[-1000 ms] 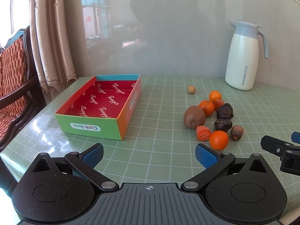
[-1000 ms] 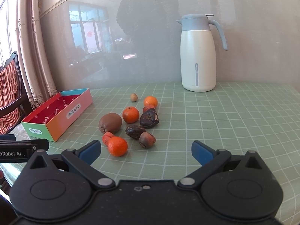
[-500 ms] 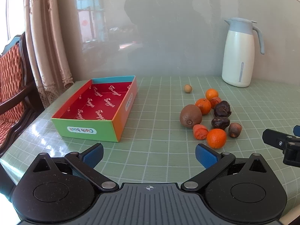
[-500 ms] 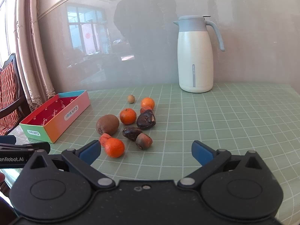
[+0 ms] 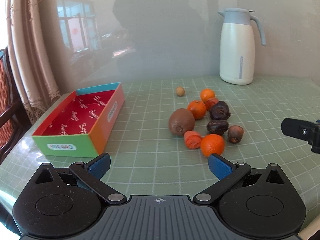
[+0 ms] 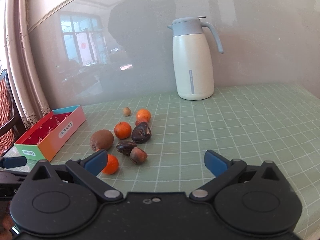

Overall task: Organize fruits
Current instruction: 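Reach the left gripper to the mandarin orange and close on it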

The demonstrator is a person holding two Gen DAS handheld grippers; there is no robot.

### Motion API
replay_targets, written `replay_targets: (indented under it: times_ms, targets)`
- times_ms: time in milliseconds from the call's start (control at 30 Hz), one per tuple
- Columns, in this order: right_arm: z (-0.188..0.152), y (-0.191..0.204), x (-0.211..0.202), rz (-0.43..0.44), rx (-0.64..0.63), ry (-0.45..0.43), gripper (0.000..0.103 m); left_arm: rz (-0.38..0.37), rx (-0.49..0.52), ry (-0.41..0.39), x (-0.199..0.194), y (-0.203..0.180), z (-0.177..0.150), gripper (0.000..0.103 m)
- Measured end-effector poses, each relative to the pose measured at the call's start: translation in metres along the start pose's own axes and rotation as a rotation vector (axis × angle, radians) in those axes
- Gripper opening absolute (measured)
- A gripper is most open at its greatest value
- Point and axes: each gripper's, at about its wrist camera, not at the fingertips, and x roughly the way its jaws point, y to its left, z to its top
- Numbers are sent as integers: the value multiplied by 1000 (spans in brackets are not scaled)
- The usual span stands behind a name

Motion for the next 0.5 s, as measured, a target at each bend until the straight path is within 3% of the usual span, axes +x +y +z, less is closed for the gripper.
replay_targets:
  times_ms: [233, 500]
  targets:
    - [2, -20, -5, -16, 74, -42, 103, -44, 65, -49, 7, -31, 2, 103]
    - [3, -38, -10, -73, 115, -86, 103, -91, 96, -47, 24, -61, 6, 103]
